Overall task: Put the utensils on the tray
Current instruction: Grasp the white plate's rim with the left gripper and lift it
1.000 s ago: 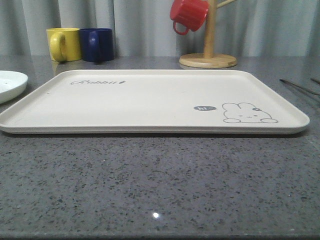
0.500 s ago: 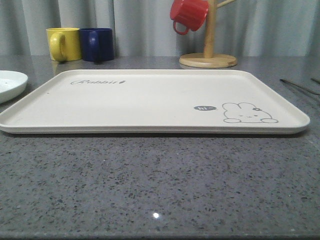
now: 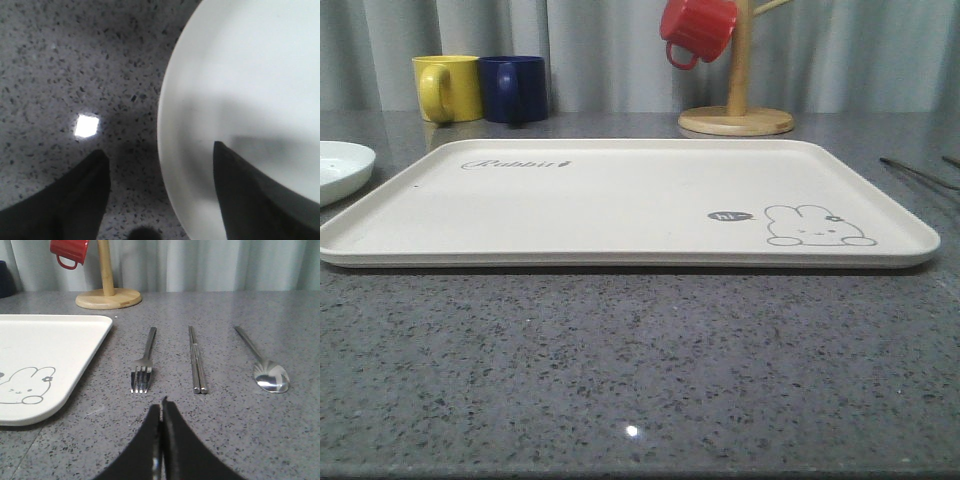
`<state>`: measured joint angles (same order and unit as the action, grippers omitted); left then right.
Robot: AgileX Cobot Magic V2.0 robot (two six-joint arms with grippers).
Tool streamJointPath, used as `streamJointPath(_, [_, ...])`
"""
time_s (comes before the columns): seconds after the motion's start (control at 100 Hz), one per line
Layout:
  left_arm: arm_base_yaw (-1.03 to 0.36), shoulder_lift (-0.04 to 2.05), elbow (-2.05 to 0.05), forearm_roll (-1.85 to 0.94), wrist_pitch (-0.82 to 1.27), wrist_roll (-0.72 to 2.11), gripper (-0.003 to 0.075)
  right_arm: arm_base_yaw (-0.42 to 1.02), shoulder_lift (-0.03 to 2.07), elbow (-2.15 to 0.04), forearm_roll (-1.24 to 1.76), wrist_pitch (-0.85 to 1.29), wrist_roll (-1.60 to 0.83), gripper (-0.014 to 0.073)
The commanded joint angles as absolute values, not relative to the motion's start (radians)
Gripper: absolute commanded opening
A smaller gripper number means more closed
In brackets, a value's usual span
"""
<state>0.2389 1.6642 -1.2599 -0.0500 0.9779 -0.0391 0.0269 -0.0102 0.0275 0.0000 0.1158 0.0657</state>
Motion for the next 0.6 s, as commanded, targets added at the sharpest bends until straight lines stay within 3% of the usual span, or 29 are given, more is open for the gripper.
streamJointPath(0.0, [0.24,1.635,-1.293,-0.064,0.952,-0.05,0.043,0.021,-0.029,0.027,0.0,0.042,0.056,-0.0062])
streamJointPath(0.08, [0.24,1.636,-1.293,-0.064,0.946,-0.05,0.0406,0.021,-0.029,0.027,0.0,0.042,0.056,-0.0062])
streamJointPath(0.15, [0.24,1.636,-1.293,-0.064,0.944,-0.05,0.0338,0.021,-0.029,0.027,0.0,0.042,0.056,-0.0062])
streamJointPath(0.39, [0.24,1.636,-1.293,-0.064,0.918,-0.05,-0.002,0.021,-0.029,0.027,0.0,0.042,0.056,-0.0062])
streamJointPath(0.59, [0.24,1.622,-1.313,-0.064,0.917,-0.05,-0.0019,0.021,-0.029,0.027,0.0,0.042,0.056,-0.0062])
